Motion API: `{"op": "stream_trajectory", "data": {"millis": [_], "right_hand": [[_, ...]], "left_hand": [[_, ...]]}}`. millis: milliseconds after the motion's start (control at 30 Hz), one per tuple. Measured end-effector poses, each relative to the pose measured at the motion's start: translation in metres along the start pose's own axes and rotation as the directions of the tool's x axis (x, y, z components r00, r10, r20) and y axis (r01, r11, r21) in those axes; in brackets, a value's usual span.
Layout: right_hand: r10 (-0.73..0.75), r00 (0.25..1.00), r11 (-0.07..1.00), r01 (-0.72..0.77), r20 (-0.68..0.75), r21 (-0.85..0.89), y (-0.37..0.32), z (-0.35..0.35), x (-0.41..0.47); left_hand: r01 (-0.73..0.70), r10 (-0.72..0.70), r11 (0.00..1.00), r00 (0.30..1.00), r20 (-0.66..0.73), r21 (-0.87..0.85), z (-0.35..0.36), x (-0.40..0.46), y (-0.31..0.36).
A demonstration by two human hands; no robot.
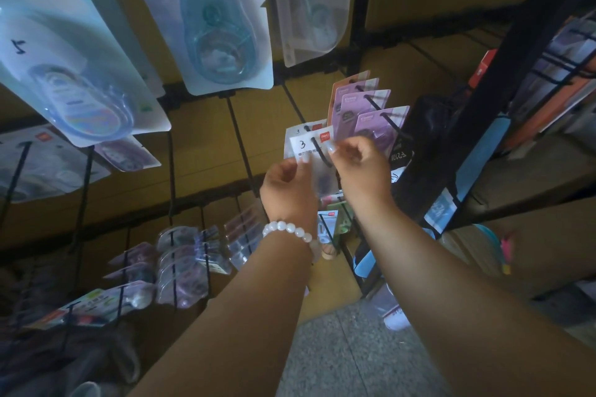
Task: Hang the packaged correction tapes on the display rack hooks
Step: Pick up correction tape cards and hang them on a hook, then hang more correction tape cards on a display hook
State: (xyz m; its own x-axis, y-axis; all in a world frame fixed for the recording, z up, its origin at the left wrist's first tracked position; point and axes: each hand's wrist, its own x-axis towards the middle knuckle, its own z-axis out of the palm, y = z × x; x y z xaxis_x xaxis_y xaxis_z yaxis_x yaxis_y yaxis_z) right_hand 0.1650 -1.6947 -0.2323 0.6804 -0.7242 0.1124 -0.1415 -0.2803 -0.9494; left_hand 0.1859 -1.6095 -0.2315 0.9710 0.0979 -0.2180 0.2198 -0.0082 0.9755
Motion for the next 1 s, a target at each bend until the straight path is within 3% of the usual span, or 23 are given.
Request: {"op": "stream_trajectory", "data": {"millis": [200, 300, 433, 633, 833, 1000], "right_hand": [[0.059, 0.998, 0.996, -0.057, -0.022, 0.066, 0.019, -0.001, -0.032], [0.085, 0.996, 0.995, -0.085, -0.002, 0.058, 0.042, 0.003, -0.056], [0.165, 0.986, 0.976, -0.162, 0.008, -0.144, 0.089, 0.008, -0.09], [0.364, 0.926, 0.865, -0.296, 0.099, -0.406, 0.186, 0.033, -0.128], [0.469, 0.869, 0.785, -0.328, 0.158, -0.526, 0.278, 0.071, -0.143], [0.509, 0.835, 0.749, -0.309, 0.21, -0.586, 0.337, 0.113, -0.151]], "left_hand": [[0.064, -0.063, 0.997, 0.998, -0.017, 0.05, -0.029, -0.019, -0.029], [0.072, -0.074, 0.983, 0.997, 0.008, 0.166, -0.055, -0.034, -0.063], [0.142, -0.155, 0.923, 0.988, 0.009, 0.357, -0.101, -0.046, -0.133], [0.27, -0.302, 0.763, 0.952, -0.046, 0.587, -0.159, -0.032, -0.231], [0.304, -0.364, 0.687, 0.93, -0.049, 0.66, -0.177, 0.006, -0.315], [0.384, -0.425, 0.713, 0.902, -0.074, 0.586, -0.181, 0.034, -0.38]]}}
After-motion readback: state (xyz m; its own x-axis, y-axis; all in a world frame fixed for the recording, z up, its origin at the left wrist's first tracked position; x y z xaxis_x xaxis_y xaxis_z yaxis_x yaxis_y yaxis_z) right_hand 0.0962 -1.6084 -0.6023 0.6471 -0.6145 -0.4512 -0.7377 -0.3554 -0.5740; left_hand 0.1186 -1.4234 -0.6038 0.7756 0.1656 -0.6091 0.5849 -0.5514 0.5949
